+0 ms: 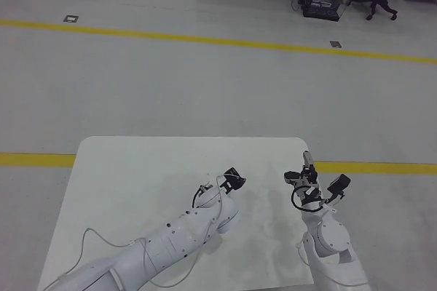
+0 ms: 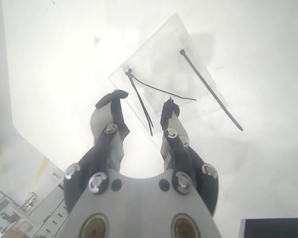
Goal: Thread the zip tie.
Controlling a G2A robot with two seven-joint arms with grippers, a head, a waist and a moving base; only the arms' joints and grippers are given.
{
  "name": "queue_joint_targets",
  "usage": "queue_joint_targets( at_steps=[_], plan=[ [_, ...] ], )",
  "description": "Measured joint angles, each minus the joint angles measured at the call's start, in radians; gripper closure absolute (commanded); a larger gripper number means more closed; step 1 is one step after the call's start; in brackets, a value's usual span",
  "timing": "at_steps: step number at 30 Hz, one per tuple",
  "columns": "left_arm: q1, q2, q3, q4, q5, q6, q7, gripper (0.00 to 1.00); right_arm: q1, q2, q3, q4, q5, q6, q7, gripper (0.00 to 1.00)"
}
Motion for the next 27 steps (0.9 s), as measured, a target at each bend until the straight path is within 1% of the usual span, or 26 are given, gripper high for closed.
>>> queue_joint_targets(
  at_steps=[4,8,11,16,20,24,27],
  plan=[
    [0.002,-0.007,0.005,0.007,-0.006,-0.006,0.004,0.68,0.000,0.000,0.000,0.000,0.000,0.000,0.000,0.00],
    [0.000,-0.014,-0.001,0.021,-0.037,-0.014,0.012,0.70,0.000,0.000,0.000,0.000,0.000,0.000,0.000,0.00],
    [-0.007,-0.020,-0.017,0.038,-0.073,-0.006,0.016,0.75,0.000,0.000,0.000,0.000,0.000,0.000,0.000,0.00],
    [-0.019,-0.029,-0.019,0.065,-0.088,0.005,0.030,0.76,0.000,0.000,0.000,0.000,0.000,0.000,0.000,0.00],
    [-0.026,-0.033,-0.027,0.071,-0.108,0.001,0.032,0.76,0.000,0.000,0.000,0.000,0.000,0.000,0.000,0.00],
    [-0.034,-0.033,-0.048,0.069,-0.140,-0.019,0.025,0.76,0.000,0.000,0.000,0.000,0.000,0.000,0.000,0.00],
    [-0.035,-0.031,-0.055,0.065,-0.147,-0.028,0.023,0.76,0.000,0.000,0.000,0.000,0.000,0.000,0.000,0.00]
  ],
)
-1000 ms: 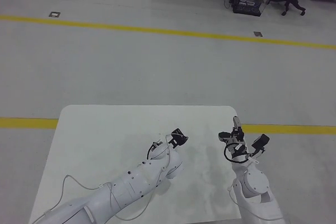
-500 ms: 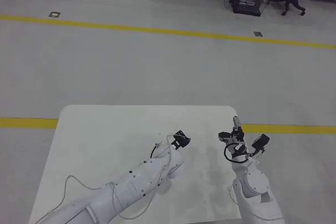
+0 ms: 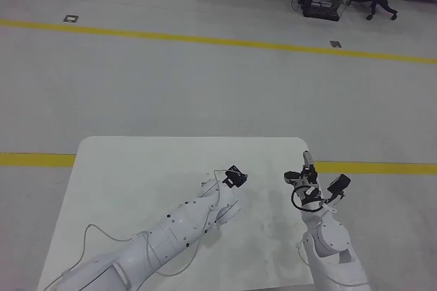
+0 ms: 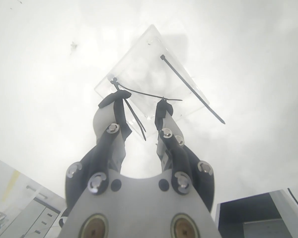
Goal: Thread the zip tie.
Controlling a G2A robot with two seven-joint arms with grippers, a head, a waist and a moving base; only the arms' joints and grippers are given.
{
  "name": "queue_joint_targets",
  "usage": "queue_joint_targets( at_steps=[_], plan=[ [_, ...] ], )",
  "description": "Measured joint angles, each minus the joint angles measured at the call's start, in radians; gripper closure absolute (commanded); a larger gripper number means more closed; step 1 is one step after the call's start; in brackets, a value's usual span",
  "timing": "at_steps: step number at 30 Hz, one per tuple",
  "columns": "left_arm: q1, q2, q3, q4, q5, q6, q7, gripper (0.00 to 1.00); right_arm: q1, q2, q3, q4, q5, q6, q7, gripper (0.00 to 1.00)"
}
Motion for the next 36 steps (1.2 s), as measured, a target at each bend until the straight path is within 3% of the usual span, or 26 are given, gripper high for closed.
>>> queue_joint_targets(
  at_steps=[10,19,25,30,36],
  plan=[
    [0.012,0.005,0.009,-0.029,0.061,0.019,0.000,0.75,0.000,0.000,0.000,0.000,0.000,0.000,0.000,0.00],
    [0.036,0.007,0.004,-0.060,0.034,-0.014,0.000,0.79,0.000,0.000,0.000,0.000,0.000,0.000,0.000,0.00],
    [0.026,-0.003,0.018,-0.011,0.021,-0.018,0.009,0.78,0.000,0.000,0.000,0.000,0.000,0.000,0.000,0.00],
    [0.001,-0.019,0.049,0.043,0.061,0.017,0.007,0.77,0.000,0.000,0.000,0.000,0.000,0.000,0.000,0.00],
    [-0.018,-0.031,0.064,0.075,0.087,0.049,0.018,0.77,0.000,0.000,0.000,0.000,0.000,0.000,0.000,0.00]
  ],
)
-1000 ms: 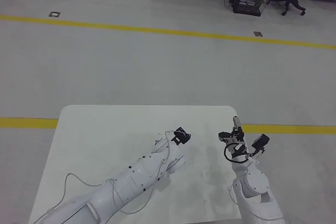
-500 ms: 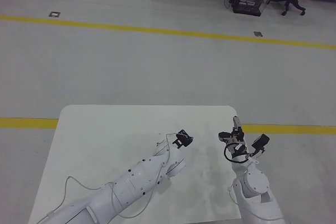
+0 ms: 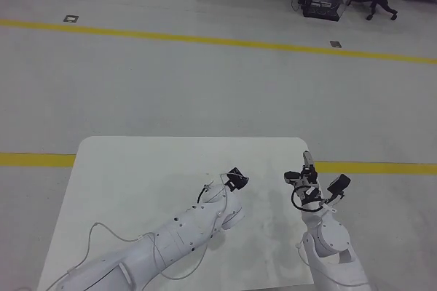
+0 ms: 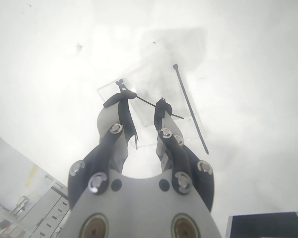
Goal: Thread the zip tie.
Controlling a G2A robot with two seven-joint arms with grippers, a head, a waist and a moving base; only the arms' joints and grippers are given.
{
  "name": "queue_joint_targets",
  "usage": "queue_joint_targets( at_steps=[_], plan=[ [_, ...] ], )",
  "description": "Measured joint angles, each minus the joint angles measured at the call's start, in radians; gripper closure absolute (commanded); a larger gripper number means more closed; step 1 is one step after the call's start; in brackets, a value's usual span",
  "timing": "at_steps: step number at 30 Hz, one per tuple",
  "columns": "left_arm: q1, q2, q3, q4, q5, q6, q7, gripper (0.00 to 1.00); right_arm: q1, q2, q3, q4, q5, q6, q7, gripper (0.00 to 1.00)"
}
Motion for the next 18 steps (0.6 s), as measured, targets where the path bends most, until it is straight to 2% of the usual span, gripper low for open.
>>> queue_joint_targets(
  at_steps=[8,18],
  plan=[
    [-0.014,-0.011,0.011,0.039,0.044,0.029,-0.010,0.76,0.000,0.000,0.000,0.000,0.000,0.000,0.000,0.00],
    [-0.016,-0.024,0.014,0.059,0.035,0.002,-0.022,0.77,0.000,0.000,0.000,0.000,0.000,0.000,0.000,0.00]
  ],
)
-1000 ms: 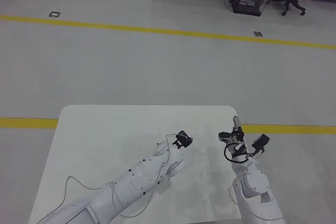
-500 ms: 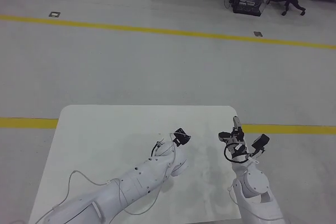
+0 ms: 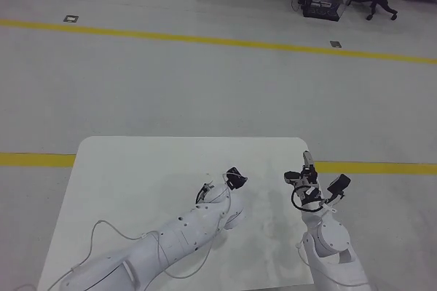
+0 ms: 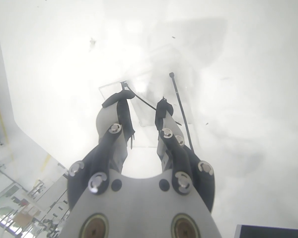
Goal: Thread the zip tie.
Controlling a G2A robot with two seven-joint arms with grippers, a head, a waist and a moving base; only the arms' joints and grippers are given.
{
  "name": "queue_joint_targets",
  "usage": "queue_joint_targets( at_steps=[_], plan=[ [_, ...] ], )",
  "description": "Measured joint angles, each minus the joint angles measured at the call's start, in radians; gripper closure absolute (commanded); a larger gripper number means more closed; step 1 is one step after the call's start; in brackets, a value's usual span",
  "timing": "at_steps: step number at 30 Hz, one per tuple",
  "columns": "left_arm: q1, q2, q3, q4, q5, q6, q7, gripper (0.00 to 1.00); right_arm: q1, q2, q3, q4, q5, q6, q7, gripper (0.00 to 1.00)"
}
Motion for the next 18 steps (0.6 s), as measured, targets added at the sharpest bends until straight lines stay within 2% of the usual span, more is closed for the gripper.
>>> queue_joint_targets(
  at_steps=[5,10,18],
  plan=[
    [-0.007,-0.006,-0.010,0.010,-0.019,-0.004,-0.002,0.77,0.000,0.000,0.000,0.000,0.000,0.000,0.000,0.00],
    [-0.020,-0.004,-0.045,0.003,-0.052,-0.008,-0.013,0.77,0.000,0.000,0.000,0.000,0.000,0.000,0.000,0.00],
    [-0.022,0.006,-0.085,0.004,-0.104,-0.071,-0.045,0.78,0.000,0.000,0.000,0.000,0.000,0.000,0.000,0.00]
  ],
)
